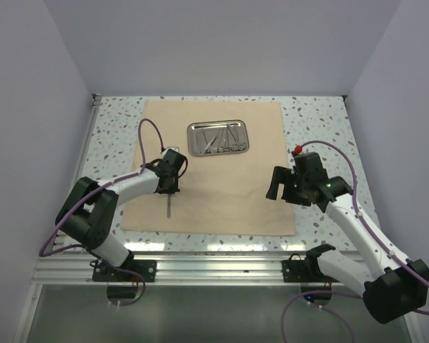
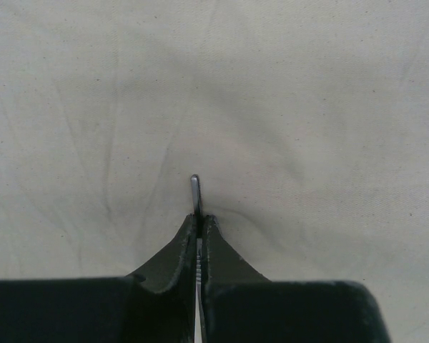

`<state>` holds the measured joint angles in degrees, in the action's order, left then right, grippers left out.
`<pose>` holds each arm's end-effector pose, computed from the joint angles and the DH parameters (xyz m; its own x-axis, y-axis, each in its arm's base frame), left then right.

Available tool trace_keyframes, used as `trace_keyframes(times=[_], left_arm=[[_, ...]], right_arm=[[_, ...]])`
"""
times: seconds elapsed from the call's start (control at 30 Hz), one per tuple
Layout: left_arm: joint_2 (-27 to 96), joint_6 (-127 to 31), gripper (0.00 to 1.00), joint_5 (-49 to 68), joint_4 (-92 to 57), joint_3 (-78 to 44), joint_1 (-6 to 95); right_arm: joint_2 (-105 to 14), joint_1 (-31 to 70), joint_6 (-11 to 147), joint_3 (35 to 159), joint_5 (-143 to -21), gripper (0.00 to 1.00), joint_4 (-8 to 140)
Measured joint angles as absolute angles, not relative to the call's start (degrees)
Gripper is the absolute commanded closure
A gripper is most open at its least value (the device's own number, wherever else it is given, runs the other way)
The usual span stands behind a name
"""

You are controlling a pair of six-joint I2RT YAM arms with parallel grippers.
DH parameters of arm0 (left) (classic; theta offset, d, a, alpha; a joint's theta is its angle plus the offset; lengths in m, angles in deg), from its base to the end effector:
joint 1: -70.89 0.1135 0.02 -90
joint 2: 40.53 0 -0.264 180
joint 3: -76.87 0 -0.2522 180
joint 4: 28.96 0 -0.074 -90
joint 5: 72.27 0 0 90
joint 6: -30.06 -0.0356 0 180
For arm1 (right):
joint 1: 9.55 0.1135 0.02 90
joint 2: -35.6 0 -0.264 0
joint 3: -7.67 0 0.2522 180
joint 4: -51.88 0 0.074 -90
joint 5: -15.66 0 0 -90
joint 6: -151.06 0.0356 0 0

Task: Open and lay out the surgical kit
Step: Place the medical item in the surgical kit, then pick up the medical item from the container.

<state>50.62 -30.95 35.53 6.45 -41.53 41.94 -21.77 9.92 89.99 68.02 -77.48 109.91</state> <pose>0.2593 -0.1310 0.1553 -0.8620 -0.0505 -0.5045 -0.0801 0.9961 0.0371 0.1806 0.0659 0.2592 -0.8517 0.2112 -0.4797 0.0567 0.9469 0.3164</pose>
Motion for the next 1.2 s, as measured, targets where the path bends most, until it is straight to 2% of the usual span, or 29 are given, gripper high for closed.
trace_keyframes(times=[0.07,0.1,0.2,0.37,0.5,0.93,1.2], left_arm=[[50.6,-30.8,0.77,35.6,7.0,-41.2,42.0],[50.6,-30.6,0.68,35.6,7.5,-41.0,42.0],[50.6,-30.6,0.57,35.8,11.7,-38.8,42.1],[51.0,-31.3,0.56,36.7,19.3,-27.0,42.0],[54.5,-32.8,0.58,37.9,19.3,-14.6,42.0],[84.0,-35.6,0.61,37.3,20.7,13.4,42.0],[92.8,-35.8,0.62,36.8,21.1,22.6,42.0]], right_arm=[[-21.8,9.9,90.0,68.0,-77.5,0.1,109.9],[-21.8,9.9,90.0,68.0,-77.4,0.1,109.9],[-21.9,9.9,90.0,68.0,-77.3,0.1,110.0],[-22.2,9.9,90.1,68.0,-77.0,0.1,110.1],[-22.2,9.9,90.3,68.0,-76.8,0.1,110.4],[-22.0,9.9,90.9,70.6,-75.2,0.1,115.5],[-22.6,9.9,91.1,72.0,-73.8,0.1,118.5]])
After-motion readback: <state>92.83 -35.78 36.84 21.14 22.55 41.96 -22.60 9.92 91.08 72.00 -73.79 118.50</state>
